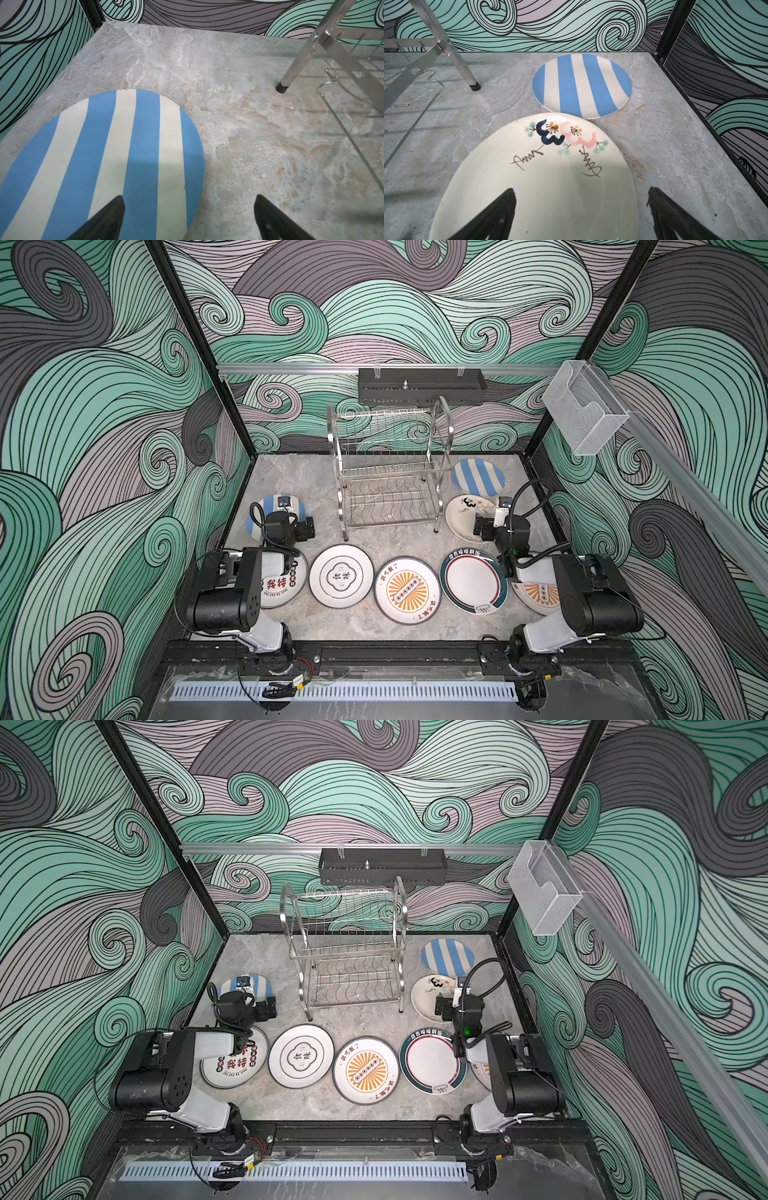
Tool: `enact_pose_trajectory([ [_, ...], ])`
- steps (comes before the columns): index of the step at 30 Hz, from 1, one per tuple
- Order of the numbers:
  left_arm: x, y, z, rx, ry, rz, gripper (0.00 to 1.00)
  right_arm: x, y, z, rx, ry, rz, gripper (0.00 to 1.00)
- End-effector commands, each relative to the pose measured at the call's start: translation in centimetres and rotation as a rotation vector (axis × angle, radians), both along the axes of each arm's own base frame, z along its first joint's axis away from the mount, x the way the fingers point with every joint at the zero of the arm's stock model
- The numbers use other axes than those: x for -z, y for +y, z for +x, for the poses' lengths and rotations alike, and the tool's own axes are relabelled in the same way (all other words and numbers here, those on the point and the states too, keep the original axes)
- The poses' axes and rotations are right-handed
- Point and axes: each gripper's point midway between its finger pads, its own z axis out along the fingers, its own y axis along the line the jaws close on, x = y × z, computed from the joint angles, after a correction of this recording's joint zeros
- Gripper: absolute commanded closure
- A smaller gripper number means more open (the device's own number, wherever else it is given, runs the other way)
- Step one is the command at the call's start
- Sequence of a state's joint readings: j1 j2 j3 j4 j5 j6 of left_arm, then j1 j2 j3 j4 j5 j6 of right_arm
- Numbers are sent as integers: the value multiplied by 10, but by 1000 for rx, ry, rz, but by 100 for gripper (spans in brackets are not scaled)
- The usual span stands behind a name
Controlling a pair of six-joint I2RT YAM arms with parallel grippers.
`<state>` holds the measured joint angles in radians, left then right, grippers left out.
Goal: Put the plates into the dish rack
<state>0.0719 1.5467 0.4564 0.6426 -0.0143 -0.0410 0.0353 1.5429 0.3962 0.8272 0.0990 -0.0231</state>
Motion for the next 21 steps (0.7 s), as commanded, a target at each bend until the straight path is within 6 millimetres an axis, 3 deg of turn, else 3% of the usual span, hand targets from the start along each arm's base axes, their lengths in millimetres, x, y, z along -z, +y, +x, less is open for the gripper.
enact_pose_trajectory([
  [1,-18,1,9,4,-47,-1,1,-9,1,4,0,-35,4,1],
  [21,-17,1,9,4,-44,-1,1,-9,1,4,0,-31,4,1],
])
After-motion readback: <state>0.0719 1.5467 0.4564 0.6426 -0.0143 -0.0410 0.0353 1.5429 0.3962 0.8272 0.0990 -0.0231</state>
